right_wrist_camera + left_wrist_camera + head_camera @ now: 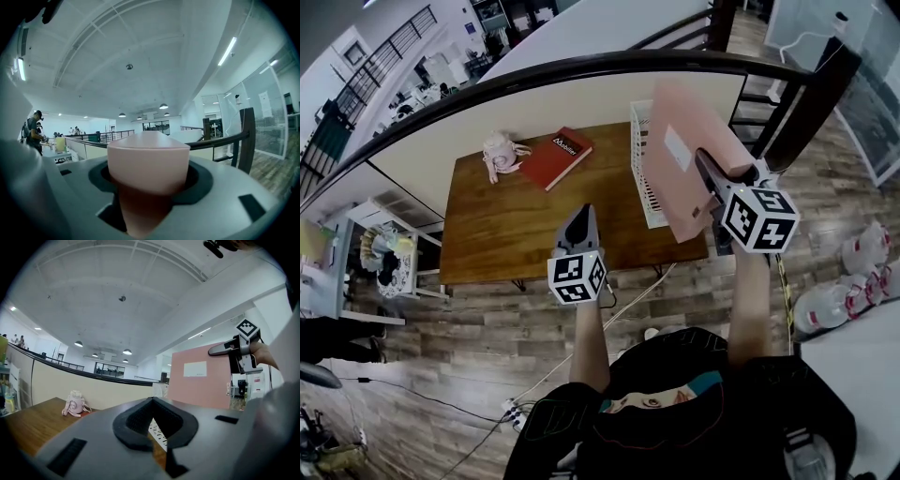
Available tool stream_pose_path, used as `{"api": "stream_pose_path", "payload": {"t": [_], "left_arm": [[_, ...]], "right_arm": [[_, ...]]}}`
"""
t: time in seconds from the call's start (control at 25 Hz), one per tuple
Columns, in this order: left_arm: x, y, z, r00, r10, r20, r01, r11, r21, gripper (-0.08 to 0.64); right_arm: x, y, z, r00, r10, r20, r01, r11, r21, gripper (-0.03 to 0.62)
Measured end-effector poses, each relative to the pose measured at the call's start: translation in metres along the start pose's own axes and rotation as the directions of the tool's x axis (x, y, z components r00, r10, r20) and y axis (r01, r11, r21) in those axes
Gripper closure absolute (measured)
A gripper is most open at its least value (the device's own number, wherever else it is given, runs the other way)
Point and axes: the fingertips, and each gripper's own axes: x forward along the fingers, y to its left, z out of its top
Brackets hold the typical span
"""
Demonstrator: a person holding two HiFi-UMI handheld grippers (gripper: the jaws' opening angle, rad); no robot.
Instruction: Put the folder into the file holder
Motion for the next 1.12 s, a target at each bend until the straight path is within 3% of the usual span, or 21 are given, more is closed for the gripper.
{"api": "stream_pose_path", "payload": {"t": [1.12], "left_arm": [[0.006,0.032,-0.002,0.997,0.072,-0.024,-0.072,0.997,0.004,0.563]], "right_arm": [[0.097,0.004,0.006,0.992,-0.117,0.039,0.117,0.993,0.002,0.304]]}}
